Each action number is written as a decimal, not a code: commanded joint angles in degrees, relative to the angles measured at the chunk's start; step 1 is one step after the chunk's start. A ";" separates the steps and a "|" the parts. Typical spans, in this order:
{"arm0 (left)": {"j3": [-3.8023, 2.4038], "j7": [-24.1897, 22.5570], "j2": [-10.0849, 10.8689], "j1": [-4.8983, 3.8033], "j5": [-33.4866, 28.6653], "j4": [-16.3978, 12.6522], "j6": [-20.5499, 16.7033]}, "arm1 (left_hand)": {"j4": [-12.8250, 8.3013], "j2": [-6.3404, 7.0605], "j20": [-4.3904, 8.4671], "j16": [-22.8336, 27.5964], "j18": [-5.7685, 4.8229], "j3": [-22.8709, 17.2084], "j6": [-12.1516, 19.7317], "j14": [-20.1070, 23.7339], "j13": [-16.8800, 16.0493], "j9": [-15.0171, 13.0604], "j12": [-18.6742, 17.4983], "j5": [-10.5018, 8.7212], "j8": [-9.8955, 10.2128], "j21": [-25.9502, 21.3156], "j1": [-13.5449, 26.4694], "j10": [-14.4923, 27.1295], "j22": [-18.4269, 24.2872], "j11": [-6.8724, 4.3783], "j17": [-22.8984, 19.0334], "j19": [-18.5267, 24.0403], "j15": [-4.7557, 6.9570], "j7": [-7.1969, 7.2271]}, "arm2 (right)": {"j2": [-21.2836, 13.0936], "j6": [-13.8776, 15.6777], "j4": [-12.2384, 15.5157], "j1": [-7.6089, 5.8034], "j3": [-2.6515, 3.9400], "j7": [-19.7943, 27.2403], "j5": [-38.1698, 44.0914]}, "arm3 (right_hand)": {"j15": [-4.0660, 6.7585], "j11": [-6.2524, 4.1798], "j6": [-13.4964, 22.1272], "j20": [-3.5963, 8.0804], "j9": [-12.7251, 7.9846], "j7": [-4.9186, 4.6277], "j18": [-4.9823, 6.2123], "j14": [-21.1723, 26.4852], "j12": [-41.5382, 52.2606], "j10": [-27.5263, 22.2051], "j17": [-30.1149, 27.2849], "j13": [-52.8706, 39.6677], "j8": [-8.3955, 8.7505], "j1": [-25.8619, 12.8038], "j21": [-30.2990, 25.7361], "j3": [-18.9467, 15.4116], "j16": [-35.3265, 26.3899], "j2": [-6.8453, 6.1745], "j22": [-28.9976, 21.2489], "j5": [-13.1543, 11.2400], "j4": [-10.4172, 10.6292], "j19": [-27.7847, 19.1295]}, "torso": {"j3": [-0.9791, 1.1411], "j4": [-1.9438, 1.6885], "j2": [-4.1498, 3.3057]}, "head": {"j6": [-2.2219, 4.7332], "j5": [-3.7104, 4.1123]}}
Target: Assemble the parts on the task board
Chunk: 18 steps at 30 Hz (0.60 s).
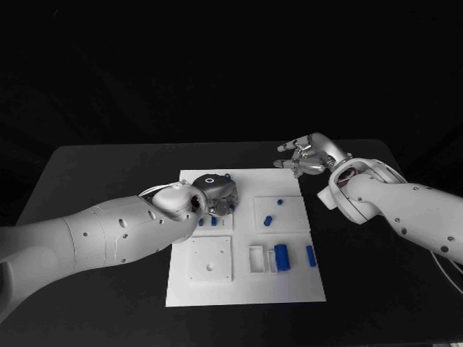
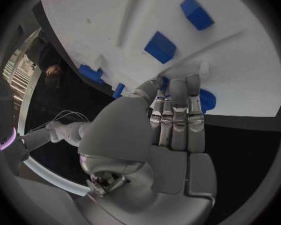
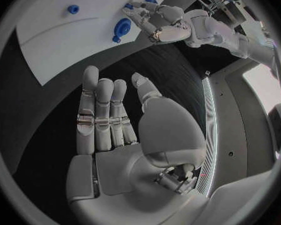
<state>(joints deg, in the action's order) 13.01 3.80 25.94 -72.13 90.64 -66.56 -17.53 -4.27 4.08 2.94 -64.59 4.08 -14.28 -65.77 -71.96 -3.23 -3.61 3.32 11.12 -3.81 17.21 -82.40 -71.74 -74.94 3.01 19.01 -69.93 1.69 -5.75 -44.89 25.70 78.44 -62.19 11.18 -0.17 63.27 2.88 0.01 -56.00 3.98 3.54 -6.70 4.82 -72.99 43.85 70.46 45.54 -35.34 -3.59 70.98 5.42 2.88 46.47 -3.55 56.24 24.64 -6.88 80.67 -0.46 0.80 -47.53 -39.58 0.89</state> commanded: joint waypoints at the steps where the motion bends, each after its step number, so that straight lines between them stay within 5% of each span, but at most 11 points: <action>1: 0.26 0.29 -0.01 0.41 0.04 0.02 2.49 | -0.46 -1.20 -0.06 -0.18 1.20 -0.09 -1.44 -0.79 -0.18 -0.09 0.00 0.09 0.16 0.95 -0.40 -1.57 -1.43 -0.30 0.04 -0.36 0.18 0.08 | -0.02 -0.37 0.12 0.02 0.02 0.49 0.05 | 0.04 0.02 -0.26 -0.02 0.04 -0.01 -0.58 0.42 0.12 -0.57 -0.06 0.05 0.05 0.27 0.18 0.11 0.14 -0.30 -0.05 0.16 0.00 0.12 | 0.00 0.00 0.00 | 0.01 -0.01; 9: 0.26 0.55 0.21 0.41 0.04 0.11 1.89 | -2.78 -3.15 0.47 -0.55 1.58 0.02 -4.38 -2.48 -0.23 -0.18 0.05 -0.10 0.16 4.15 -1.50 -4.45 -1.46 -1.08 0.41 0.23 0.72 0.46 | -0.04 -0.37 0.11 0.02 0.02 0.52 0.03 | 0.04 0.02 -0.42 -0.02 0.05 -0.01 -0.59 0.51 0.27 -0.66 -0.33 0.24 0.05 0.23 0.58 0.16 0.33 -0.18 -0.36 0.23 -0.09 -0.05 | -0.01 0.00 -0.01 | 0.04 0.00; 18: 0.25 0.43 0.48 0.41 0.00 0.08 -0.80 | -4.22 -3.58 0.68 -0.17 1.87 -2.34 -5.33 -3.35 -0.23 -0.21 0.05 -0.67 0.15 7.22 -0.33 -5.43 -1.26 -1.34 0.73 1.04 0.97 0.73 | -0.09 -0.36 0.12 0.02 0.02 0.58 -0.02 | 0.04 0.02 -0.42 -0.02 0.04 -0.01 -0.60 0.55 0.24 -0.72 -0.40 0.29 0.05 0.21 0.64 0.22 0.33 -0.20 -0.43 0.21 -0.14 -0.13 | 0.02 -0.01 0.01 | 0.14 0.00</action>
<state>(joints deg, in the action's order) 13.00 3.99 26.29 -72.09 90.58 -66.55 -18.41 -8.39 0.97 3.59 -64.98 5.35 -16.35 -70.82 -74.84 -3.27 -3.86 3.22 10.45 -3.73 24.27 -82.85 -76.28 -74.94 2.25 19.64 -69.08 2.56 -5.01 -44.97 25.70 78.44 -62.19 11.18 -0.17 63.25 2.88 0.00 -55.93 3.98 3.54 -6.65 4.82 -72.99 43.84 70.01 45.19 -35.09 -3.59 70.98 5.85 2.88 46.47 -3.55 55.86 24.64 -6.88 80.67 -0.46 0.79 -47.52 -39.51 0.90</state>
